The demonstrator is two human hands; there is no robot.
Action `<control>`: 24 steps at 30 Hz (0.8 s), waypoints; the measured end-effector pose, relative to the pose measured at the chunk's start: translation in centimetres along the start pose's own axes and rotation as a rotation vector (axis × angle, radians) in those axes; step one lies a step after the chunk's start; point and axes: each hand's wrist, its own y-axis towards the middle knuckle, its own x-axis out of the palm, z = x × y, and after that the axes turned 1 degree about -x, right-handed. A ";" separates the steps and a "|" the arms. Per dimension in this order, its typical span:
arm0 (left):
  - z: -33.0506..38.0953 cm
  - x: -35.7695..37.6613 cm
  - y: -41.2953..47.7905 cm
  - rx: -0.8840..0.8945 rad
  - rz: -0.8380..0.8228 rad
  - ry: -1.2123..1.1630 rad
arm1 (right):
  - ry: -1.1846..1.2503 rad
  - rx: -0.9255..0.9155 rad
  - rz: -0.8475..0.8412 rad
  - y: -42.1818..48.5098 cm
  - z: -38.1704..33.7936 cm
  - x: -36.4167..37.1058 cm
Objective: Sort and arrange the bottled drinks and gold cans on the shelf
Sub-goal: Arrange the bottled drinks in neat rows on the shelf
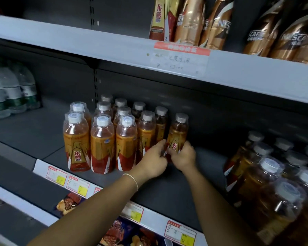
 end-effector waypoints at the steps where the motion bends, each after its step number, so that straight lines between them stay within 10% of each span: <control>1: -0.2 0.4 0.3 -0.013 0.007 -0.008 | -0.009 0.012 0.016 -0.4 0.3 -0.3; 14: -0.6 4.1 5.6 -0.132 -0.049 -0.214 | 0.305 0.061 0.210 -4.0 4.4 -2.7; 24: -1.8 5.4 6.6 -0.073 -0.199 -0.513 | 0.098 0.097 0.382 -2.8 4.5 -2.6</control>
